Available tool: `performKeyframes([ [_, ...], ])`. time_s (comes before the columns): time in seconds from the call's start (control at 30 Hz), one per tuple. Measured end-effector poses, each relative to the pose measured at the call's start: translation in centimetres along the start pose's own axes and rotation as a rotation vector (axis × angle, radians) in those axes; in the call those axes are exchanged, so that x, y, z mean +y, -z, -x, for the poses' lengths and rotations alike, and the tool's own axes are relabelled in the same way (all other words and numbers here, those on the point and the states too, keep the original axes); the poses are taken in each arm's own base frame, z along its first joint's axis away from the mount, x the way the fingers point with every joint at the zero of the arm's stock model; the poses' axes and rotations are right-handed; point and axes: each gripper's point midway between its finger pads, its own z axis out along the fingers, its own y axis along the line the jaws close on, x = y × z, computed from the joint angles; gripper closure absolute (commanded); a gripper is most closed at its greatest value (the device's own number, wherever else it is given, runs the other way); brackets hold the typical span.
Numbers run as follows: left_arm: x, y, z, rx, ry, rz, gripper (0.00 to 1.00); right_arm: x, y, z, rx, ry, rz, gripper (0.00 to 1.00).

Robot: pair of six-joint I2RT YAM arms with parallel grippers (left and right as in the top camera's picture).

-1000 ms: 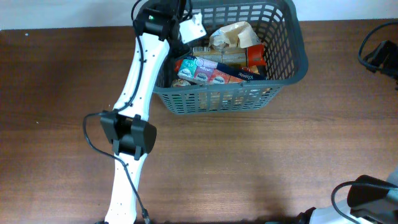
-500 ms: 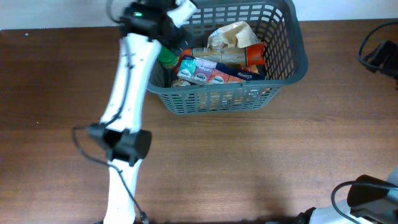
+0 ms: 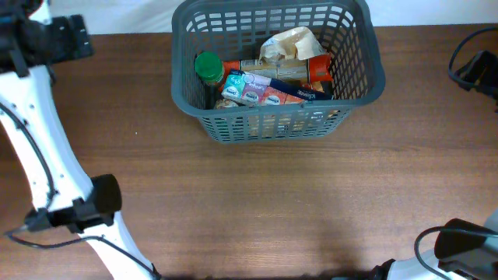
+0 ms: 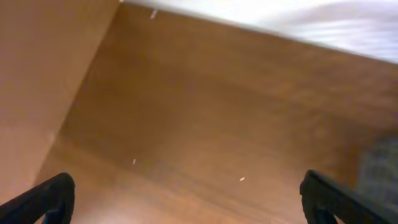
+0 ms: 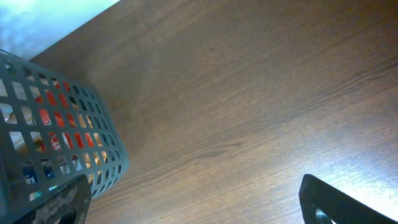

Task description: Pack container

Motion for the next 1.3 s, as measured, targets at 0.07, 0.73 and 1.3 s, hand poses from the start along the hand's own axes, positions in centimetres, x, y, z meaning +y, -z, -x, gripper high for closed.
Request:
performKeyframes([
  [0.07, 1.7, -1.9, -0.9, 0.057, 0.039, 0.027, 0.01, 0.0, 0.0, 0.0, 0.000, 0.000, 0.000, 0.01],
  [0.73, 4.3, -4.0, -2.6, 0.141, 0.101, 0.065, 0.01, 1.5, 0.3, -0.3, -0.003, 0.033, 0.019, 0.01],
  [1.3, 4.3, -4.1, -2.7, 0.144, 0.109, 0.066, 0.01, 10.2, 13.2, -11.1, -0.908, 0.399, 0.298, 0.01],
])
